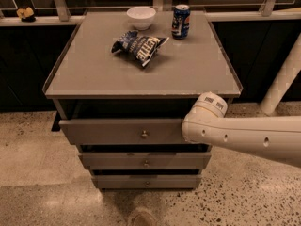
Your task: Open top drawer
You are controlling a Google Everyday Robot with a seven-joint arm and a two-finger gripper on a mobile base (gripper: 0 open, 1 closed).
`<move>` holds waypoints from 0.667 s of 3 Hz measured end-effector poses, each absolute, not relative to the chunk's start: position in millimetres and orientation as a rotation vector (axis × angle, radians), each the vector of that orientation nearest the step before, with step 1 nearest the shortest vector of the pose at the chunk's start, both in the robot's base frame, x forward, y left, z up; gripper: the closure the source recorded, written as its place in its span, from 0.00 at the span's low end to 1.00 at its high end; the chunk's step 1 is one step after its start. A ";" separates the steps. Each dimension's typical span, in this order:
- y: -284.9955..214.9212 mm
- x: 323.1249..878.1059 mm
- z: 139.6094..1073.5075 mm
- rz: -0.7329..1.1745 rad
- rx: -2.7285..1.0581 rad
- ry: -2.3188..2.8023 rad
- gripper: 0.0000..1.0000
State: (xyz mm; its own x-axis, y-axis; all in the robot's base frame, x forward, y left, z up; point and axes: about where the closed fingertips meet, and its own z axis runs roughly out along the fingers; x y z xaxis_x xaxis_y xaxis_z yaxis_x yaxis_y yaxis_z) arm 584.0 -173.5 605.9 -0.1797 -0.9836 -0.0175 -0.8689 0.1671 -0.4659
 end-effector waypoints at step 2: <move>-173.5 584.0 605.9 -0.511 -1.771 2.134 0.61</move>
Offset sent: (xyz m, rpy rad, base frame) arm 0.0000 0.0000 0.0000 0.0000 0.0000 0.0000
